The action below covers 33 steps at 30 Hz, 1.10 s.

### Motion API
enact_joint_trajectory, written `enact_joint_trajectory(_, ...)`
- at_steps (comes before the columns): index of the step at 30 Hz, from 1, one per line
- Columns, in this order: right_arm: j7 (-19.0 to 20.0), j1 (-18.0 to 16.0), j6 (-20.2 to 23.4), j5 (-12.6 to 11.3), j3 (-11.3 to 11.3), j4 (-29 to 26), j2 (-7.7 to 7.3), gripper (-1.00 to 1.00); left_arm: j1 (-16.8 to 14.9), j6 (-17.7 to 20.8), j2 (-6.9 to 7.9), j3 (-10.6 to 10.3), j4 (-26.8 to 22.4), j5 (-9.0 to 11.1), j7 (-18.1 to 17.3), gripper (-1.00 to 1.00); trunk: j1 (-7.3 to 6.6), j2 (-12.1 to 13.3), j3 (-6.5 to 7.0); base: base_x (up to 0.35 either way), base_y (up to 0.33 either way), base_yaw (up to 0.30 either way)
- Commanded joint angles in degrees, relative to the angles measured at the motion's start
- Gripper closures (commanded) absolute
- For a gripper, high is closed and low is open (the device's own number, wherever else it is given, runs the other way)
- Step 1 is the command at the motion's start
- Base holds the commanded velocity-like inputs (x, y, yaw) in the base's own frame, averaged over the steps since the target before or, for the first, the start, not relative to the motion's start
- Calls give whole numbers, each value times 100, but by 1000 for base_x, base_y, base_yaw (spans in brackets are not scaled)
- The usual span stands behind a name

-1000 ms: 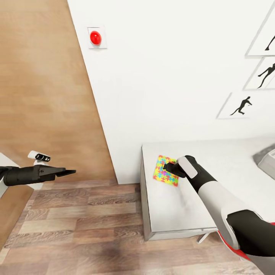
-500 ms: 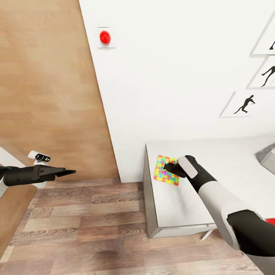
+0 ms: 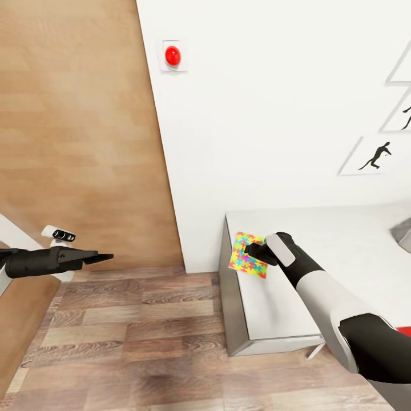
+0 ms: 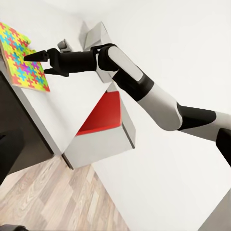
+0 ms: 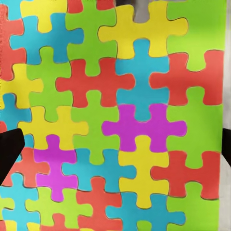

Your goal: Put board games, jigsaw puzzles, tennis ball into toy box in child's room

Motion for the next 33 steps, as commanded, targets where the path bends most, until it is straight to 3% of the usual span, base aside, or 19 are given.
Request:
enact_joint_trajectory(1,-39,1,-12,-203,51,22,-5,-100,-7,61,5,-18,3,2,-29,-100,5,-7,-11,0,188,0)
enact_joint_trajectory(33,-39,1,-12,-203,60,22,-11,-100,-11,61,1,-25,1,2,-29,-100,5,-7,-11,0,40,0)
